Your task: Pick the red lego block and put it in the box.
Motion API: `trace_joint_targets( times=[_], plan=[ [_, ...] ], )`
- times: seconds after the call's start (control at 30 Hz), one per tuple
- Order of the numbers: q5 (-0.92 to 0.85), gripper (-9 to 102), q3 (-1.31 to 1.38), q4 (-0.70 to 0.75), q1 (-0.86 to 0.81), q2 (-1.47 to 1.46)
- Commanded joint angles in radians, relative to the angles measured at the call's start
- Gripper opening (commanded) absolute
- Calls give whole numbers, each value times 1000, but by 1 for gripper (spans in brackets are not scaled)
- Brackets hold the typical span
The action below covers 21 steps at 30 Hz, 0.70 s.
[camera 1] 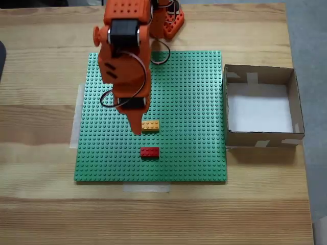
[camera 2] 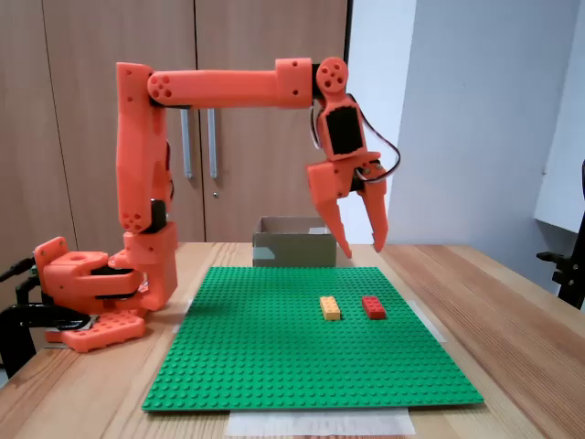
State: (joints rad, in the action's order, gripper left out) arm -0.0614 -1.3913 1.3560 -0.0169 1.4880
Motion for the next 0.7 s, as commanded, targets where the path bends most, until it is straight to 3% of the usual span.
trace_joint_targets(
  times=[0.0, 0.67],
  plan=[
    [0, 23, 153, 17, 14, -110],
    [28, 24, 357, 84, 51, -410]
  ],
)
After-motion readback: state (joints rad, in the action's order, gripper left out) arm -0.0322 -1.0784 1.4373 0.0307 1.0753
